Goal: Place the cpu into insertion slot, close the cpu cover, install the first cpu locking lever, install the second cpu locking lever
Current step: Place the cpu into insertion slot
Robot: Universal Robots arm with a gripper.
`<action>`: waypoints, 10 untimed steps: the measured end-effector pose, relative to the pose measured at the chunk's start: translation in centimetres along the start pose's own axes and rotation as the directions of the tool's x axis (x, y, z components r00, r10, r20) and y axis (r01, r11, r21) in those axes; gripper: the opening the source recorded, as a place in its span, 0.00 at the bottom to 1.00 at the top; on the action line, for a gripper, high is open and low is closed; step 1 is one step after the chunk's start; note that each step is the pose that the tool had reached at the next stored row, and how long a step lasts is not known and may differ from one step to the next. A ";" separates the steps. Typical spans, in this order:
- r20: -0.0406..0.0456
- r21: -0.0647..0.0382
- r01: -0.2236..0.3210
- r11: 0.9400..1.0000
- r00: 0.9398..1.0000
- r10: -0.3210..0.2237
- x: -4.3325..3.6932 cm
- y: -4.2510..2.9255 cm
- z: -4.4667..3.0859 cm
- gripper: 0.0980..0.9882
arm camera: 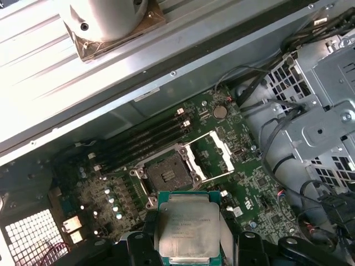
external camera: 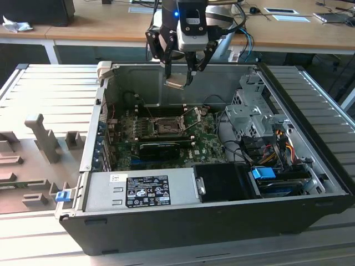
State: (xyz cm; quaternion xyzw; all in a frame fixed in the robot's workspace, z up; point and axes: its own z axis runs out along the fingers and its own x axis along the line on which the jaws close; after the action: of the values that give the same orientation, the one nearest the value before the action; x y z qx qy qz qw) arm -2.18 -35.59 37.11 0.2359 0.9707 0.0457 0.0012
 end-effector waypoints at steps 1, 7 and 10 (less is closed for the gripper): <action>0.001 0.000 -0.006 1.000 1.000 0.006 0.00 0.00 0.00 0.48; 0.004 -0.001 -0.040 0.999 0.999 0.040 0.00 0.00 0.02 0.48; 0.005 -0.001 -0.055 0.998 0.998 0.055 0.00 0.00 0.03 0.48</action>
State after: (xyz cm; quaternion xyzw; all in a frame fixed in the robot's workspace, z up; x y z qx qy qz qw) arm -2.18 -35.59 37.08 0.2626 0.9638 0.0457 0.0024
